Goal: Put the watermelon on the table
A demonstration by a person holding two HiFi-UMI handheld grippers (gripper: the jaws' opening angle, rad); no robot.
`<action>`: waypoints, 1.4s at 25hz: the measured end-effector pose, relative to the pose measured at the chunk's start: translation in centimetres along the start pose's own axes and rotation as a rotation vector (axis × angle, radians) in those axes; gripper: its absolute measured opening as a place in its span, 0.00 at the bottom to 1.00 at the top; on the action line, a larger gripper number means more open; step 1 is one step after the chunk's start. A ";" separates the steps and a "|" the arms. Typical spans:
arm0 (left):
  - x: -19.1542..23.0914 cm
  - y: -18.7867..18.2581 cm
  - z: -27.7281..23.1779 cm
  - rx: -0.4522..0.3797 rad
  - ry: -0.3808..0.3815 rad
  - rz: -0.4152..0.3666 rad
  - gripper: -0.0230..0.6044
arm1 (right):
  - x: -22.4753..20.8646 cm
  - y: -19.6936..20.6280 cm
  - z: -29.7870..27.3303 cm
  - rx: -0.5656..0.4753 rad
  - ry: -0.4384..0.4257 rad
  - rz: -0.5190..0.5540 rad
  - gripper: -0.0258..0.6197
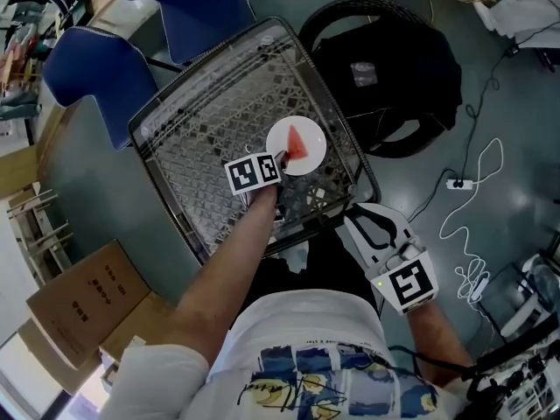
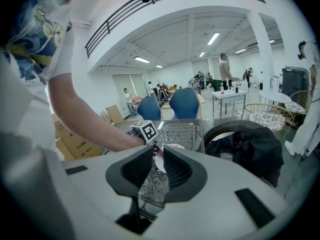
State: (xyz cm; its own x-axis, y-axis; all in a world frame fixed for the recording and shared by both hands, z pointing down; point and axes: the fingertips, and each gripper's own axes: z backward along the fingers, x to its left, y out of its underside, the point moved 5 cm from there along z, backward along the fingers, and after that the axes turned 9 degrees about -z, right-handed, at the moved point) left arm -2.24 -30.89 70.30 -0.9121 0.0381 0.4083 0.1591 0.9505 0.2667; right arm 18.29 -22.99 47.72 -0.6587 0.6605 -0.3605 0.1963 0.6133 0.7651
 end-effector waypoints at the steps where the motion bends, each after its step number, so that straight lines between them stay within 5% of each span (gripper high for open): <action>1: -0.1 -0.1 0.0 0.001 -0.012 -0.018 0.26 | -0.1 0.0 0.0 0.000 0.002 0.000 0.15; 8: 0.2 -0.6 0.4 0.006 -0.151 -0.235 0.29 | 0.3 0.2 -0.2 0.012 -0.003 0.000 0.15; 17: 0.9 -0.2 2.5 -0.027 -0.104 -0.240 0.29 | 1.4 0.2 -0.7 0.015 0.004 0.029 0.15; 23: 0.4 0.9 7.1 -0.111 0.001 -0.286 0.28 | 4.6 0.2 -0.8 -0.018 0.016 0.069 0.15; 27: 0.3 3.0 12.2 -0.215 0.146 -0.290 0.06 | 8.0 0.8 -0.5 -0.010 0.035 0.079 0.15; 31: 0.3 5.6 18.6 -0.324 0.322 -0.318 0.05 | 11.9 1.5 0.2 -0.015 0.063 0.122 0.10; 35: 1.1 8.6 26.0 -0.429 0.397 -0.385 0.05 | 16.4 2.2 1.3 -0.040 0.089 0.161 0.06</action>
State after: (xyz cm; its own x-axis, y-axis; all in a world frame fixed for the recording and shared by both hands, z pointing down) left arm -11.68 -14.71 50.35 -0.7397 -0.4697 0.4819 0.0623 0.6652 0.7441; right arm 8.84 -10.28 42.80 -0.6830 0.7066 -0.1848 0.2761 0.4840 0.8304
